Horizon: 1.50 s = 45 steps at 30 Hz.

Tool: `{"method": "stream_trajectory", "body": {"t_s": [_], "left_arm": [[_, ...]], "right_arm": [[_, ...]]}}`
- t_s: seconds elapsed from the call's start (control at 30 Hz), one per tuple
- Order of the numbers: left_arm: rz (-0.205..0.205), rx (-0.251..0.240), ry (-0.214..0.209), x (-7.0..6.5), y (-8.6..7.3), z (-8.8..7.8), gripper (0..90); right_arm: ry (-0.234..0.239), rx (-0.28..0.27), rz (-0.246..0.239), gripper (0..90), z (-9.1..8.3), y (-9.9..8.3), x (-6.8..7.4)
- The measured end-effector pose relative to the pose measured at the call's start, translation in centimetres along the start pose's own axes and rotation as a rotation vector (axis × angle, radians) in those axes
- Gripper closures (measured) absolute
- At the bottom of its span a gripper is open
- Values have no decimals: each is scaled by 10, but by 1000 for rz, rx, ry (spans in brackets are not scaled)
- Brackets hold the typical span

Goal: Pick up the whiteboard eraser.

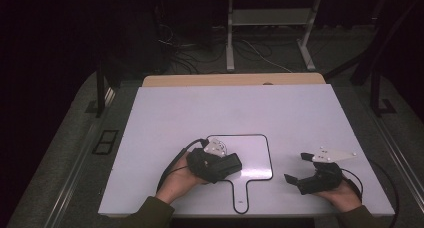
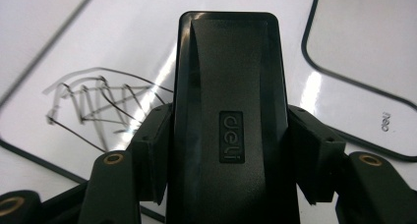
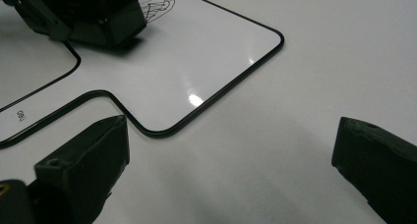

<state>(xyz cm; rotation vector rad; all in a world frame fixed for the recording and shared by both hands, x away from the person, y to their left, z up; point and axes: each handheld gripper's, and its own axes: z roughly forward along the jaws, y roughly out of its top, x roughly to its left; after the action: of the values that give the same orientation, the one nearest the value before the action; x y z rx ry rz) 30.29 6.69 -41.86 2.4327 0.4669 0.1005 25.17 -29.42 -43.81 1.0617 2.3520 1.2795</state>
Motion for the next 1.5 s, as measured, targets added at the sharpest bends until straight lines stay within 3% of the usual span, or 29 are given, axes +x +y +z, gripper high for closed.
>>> {"method": "stream_trajectory", "body": {"t_s": [0.2, 0.33, 0.57, 0.77, 1.03, 1.2, 1.5], "left_arm": [[3, -33, 29, 21, 13, -14, 394], [-6, -46, 32, 33, 19, -15, 393], [-35, -22, 57, 63, 28, -3, 393], [-62, -6, 59, 79, 25, 9, 394], [-78, 22, 74, 85, 20, 19, 393], [-48, 55, 89, 82, 21, 23, 393], [-49, 55, 91, 81, 21, 25, 393]], "right_arm": [[-1, -1, 3, 0, 0, 0, 0], [-2, -4, 7, 0, 0, -1, 0], [-3, -2, 12, 0, 0, -2, -2], [-5, 1, 11, 0, 0, -2, -2], [-4, 2, 10, 0, 0, -2, -2], [-3, 1, 10, 0, 0, -2, -2], [-1, 4, 9, 0, 0, -2, -2]]}}
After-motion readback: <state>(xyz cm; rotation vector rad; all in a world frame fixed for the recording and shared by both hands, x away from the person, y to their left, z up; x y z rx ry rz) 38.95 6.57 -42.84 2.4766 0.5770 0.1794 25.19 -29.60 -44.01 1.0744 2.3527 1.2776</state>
